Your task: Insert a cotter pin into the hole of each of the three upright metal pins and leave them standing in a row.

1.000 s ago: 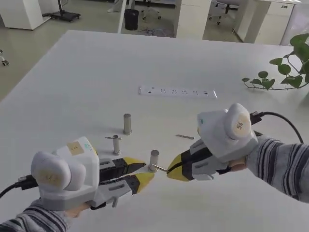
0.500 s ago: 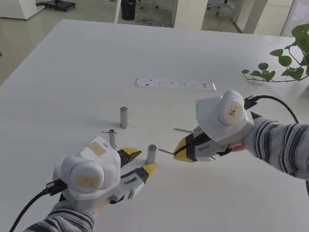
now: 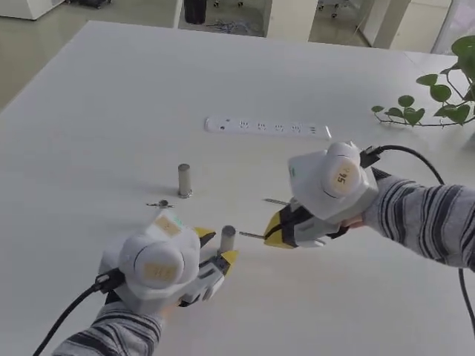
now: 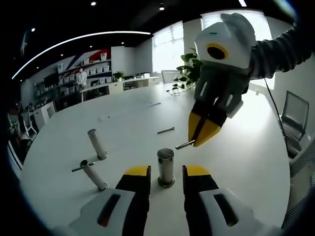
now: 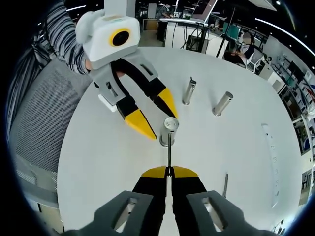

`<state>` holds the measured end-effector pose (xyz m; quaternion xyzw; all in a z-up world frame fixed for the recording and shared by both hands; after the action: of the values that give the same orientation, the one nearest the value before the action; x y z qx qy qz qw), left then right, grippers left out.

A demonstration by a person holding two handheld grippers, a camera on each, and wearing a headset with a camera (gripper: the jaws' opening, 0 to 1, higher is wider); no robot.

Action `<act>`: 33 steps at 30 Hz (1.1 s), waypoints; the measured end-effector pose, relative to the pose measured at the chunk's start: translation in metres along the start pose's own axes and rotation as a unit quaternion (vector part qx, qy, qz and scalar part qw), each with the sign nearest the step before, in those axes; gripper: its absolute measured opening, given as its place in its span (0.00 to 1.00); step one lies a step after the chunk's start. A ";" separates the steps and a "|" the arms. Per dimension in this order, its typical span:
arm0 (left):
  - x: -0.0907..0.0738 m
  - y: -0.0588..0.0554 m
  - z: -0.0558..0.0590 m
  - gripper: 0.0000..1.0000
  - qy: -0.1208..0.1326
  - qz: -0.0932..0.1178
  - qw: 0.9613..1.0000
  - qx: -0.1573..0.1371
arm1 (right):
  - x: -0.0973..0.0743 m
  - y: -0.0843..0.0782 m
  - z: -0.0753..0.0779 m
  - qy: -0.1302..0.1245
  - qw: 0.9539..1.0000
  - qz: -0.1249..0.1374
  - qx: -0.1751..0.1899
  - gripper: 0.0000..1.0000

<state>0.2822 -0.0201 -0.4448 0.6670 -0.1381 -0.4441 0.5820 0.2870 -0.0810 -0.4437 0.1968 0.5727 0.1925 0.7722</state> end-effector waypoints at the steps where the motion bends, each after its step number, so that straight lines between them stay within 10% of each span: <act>1: 0.002 0.000 -0.001 0.22 0.001 0.000 1.000 -0.003 | 0.001 0.000 0.000 0.000 1.000 -0.001 -0.002 0.00; 19: 0.016 -0.009 -0.003 0.10 0.009 -0.017 0.999 -0.049 | 0.005 0.004 0.000 0.013 1.000 -0.002 -0.011 0.00; 33: 0.014 -0.010 -0.004 0.10 -0.030 -0.019 0.999 -0.025 | 0.004 0.009 0.001 0.015 0.999 -0.002 -0.033 0.00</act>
<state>0.2899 -0.0247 -0.4598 0.6415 -0.1313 -0.4782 0.5853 0.2883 -0.0713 -0.4420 0.1671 0.5779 0.2132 0.7698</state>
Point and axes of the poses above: the centre of the closed fingertips' face, and the gripper's own axes: x roughly forward along the fingers, z roughly to its right, y roughly out of its top, the point moved 1 cm from there along -x, roughly backward along the fingers, and after that the axes turned 10 degrees about -y, right-handed, at the moved point
